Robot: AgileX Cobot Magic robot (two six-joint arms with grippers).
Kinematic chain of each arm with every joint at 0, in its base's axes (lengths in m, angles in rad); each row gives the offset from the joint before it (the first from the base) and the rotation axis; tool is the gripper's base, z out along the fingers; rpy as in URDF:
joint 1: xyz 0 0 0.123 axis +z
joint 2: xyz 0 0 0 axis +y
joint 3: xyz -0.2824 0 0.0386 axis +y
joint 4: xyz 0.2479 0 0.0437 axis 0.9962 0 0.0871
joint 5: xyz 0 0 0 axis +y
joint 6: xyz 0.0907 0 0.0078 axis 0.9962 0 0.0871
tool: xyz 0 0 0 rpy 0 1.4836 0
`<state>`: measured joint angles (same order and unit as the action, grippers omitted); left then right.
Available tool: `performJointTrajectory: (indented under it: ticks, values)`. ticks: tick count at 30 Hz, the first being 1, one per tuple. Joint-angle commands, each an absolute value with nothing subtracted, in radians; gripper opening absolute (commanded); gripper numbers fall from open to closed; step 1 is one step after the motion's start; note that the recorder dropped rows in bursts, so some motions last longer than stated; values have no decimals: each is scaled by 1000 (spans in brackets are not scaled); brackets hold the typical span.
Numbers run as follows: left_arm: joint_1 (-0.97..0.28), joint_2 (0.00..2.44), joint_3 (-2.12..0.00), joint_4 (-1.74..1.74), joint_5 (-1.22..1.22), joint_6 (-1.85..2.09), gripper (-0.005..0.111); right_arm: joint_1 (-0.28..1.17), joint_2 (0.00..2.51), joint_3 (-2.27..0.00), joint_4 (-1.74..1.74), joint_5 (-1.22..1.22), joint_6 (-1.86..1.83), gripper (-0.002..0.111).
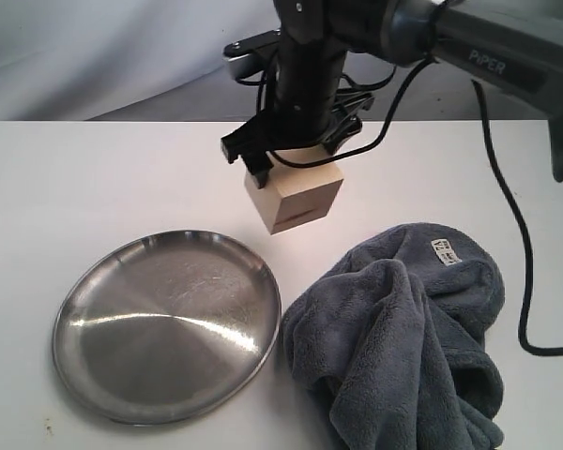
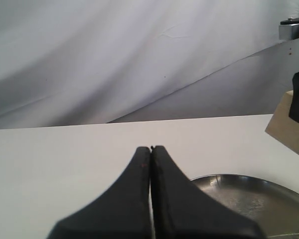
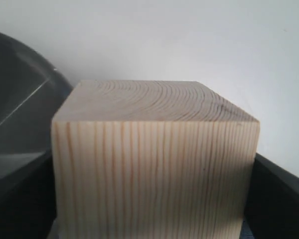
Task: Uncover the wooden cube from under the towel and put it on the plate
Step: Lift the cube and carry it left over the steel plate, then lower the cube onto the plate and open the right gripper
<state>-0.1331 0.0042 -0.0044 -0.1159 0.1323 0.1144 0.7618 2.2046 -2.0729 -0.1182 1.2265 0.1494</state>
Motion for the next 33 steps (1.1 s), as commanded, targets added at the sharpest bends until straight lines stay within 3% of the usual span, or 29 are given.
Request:
performJointTrajectory:
  ticks: [1,33]
  values:
    - [-138,0,0,-118,132,112,0,818,2183,-2084,-101,1221,141,0]
    - [-138,0,0,-118,132,112,0,979,2297,-2084,9,1221,173,0]
